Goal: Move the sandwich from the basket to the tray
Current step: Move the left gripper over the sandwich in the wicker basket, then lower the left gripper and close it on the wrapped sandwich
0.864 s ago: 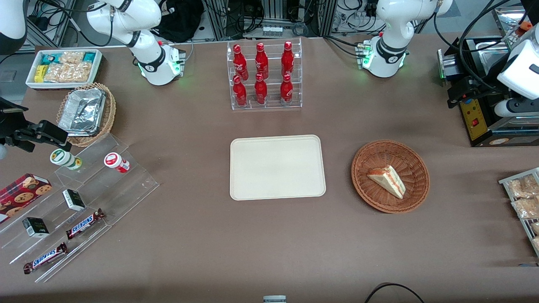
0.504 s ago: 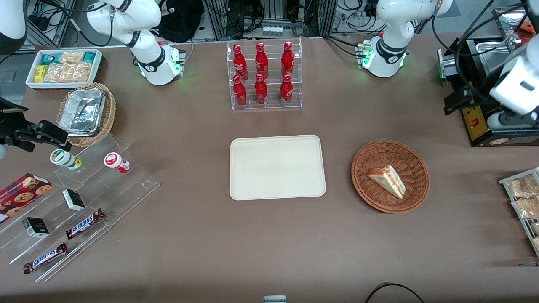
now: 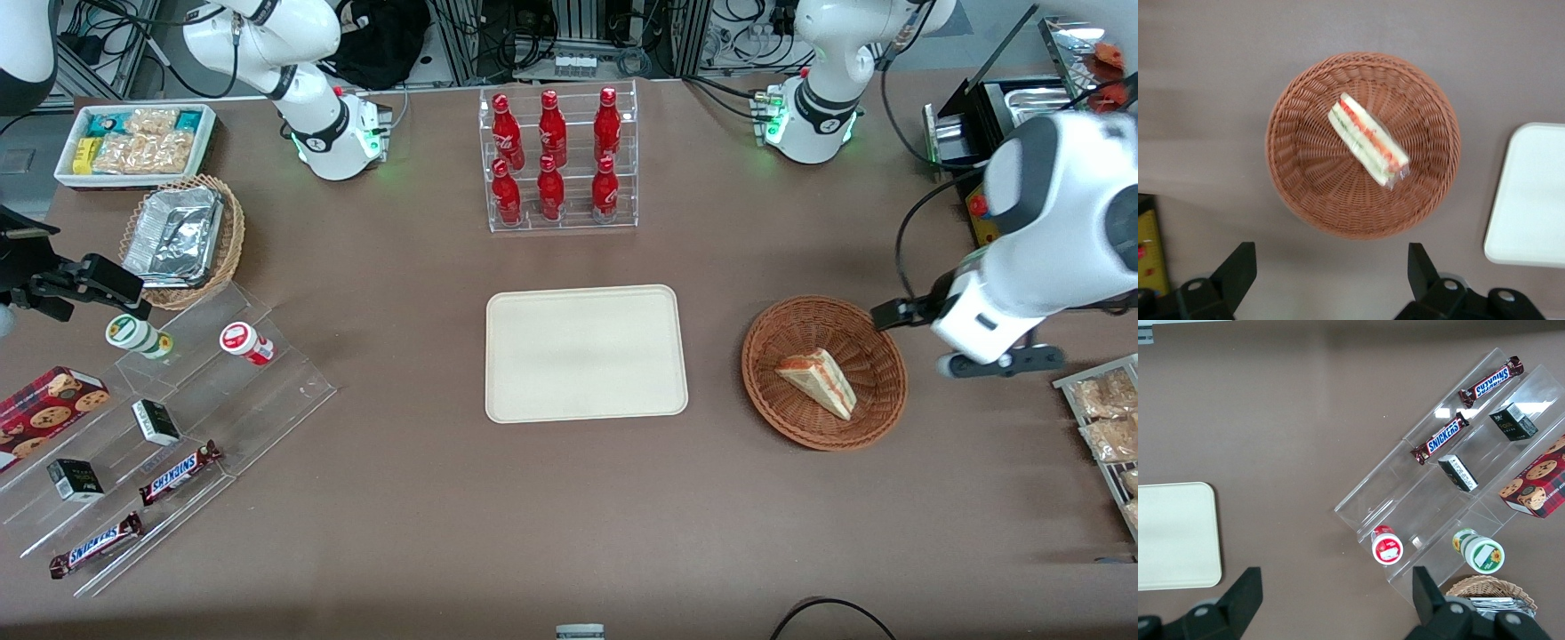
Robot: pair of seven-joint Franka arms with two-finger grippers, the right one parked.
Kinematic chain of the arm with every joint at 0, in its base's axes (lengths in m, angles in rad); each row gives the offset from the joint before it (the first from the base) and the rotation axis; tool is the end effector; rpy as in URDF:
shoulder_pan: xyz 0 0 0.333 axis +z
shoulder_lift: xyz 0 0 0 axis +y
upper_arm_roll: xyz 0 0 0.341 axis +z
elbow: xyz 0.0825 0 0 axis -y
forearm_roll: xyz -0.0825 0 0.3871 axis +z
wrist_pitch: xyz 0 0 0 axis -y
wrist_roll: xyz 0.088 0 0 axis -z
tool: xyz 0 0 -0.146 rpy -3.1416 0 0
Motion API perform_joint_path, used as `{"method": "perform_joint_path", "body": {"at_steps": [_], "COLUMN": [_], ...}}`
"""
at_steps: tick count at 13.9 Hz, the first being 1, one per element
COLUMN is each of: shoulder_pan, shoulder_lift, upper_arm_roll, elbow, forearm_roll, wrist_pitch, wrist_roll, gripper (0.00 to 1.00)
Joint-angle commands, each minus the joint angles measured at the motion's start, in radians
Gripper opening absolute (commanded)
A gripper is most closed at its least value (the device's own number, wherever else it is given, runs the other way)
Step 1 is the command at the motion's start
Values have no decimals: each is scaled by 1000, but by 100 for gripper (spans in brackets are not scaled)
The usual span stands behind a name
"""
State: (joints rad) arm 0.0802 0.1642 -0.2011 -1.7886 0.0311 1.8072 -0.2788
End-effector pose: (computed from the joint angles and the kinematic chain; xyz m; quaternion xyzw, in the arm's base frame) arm 0.5894 -0.0629 0.4328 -0.9947 -0.0741 0.0699 0.0126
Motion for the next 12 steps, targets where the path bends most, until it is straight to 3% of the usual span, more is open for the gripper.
{"method": "perform_joint_path", "body": {"at_steps": [1,5,12], "shoulder_pan": [-8,-8,-5], "shoulder_lift": [-52,-54,40], "upper_arm_roll": [-26,-57,-60], "elbow": [-151,-308,-403], "forearm_roll": [18,18,16], "wrist_pitch": [153,390,644], "wrist_roll": [-229,-615,-753], "gripper": [100,100,100]}}
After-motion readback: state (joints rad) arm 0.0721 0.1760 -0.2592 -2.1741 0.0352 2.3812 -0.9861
